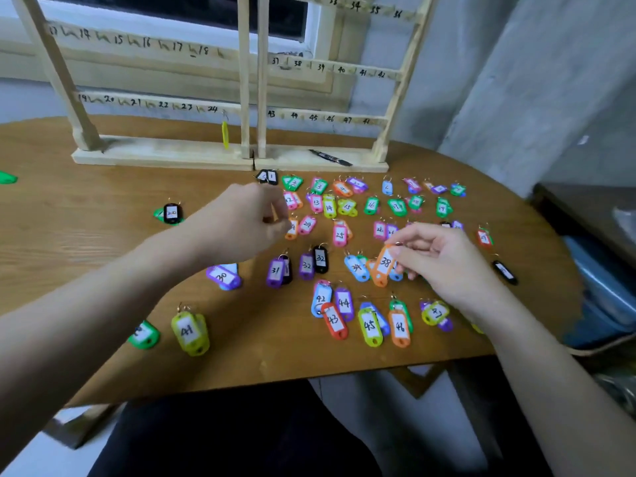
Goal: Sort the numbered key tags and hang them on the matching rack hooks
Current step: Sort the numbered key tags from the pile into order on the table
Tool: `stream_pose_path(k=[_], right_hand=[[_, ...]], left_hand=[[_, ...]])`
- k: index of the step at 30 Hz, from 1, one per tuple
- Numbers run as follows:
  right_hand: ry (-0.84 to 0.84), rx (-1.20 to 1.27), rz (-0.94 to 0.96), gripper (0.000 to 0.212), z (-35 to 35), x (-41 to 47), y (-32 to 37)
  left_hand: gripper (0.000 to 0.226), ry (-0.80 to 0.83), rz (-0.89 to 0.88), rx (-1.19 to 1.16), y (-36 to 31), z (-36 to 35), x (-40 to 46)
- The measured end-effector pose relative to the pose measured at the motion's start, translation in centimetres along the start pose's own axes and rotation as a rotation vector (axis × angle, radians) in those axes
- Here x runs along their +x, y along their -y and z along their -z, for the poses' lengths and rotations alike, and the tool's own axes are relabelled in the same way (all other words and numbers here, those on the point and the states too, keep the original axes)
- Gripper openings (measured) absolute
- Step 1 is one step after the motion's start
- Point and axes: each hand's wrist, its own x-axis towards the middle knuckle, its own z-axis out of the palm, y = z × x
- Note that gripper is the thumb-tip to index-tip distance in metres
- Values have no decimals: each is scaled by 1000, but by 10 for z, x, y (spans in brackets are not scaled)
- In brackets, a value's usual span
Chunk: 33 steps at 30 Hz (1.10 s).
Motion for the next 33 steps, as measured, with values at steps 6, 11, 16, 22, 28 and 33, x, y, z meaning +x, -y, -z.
stream_pose_path(k=[6, 11, 16, 22, 28, 33], right_hand=[[-30, 5, -39, 16, 21, -16, -16], [-39, -26, -50, 14, 35, -23, -23], [-91, -128, -50, 9, 57, -23, -28], [-140, -153, -120, 8, 84, -11, -43], [-182, -289, -119, 6, 90, 9, -53], [-215, -357, -151, 7, 94, 25, -60]], left_hand=[[4, 46, -84, -13, -20, -23, 3], [8, 85, -122, -28, -31, -38, 5], [9, 115, -135, -38, -37, -44, 7], [1, 130, -118, -36, -45, -53, 7], [5, 137, -130, -35, -49, -60, 12], [3, 130, -155, -41, -49, -61, 14]])
